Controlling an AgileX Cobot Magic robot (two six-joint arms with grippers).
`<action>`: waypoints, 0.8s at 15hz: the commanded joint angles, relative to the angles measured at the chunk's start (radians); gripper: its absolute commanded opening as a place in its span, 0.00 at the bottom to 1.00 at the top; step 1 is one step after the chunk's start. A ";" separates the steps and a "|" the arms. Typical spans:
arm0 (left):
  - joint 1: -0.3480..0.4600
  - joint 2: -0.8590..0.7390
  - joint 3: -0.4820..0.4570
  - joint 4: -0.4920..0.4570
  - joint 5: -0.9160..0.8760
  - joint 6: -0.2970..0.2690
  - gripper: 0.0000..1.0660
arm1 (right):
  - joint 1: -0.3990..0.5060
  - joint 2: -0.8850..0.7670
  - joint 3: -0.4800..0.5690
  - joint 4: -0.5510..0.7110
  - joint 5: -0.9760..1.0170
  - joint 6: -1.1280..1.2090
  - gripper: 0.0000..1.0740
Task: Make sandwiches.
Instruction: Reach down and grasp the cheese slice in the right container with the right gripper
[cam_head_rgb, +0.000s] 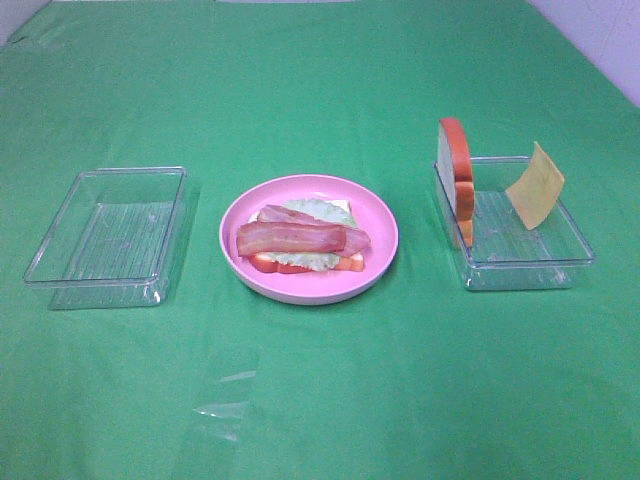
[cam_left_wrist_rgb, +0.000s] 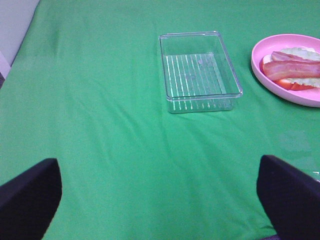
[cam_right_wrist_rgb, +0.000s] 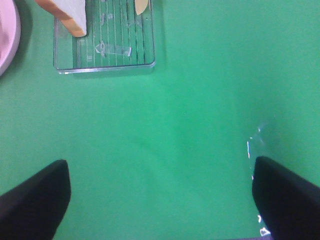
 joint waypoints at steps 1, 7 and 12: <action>0.005 -0.011 0.000 -0.009 -0.011 -0.003 0.92 | 0.000 0.190 -0.130 0.022 -0.003 -0.042 0.88; 0.005 -0.011 0.000 -0.009 -0.011 -0.003 0.92 | 0.000 0.703 -0.590 0.055 0.090 -0.103 0.87; 0.005 -0.011 0.000 -0.009 -0.011 -0.003 0.92 | -0.001 1.044 -1.001 0.084 0.216 -0.160 0.87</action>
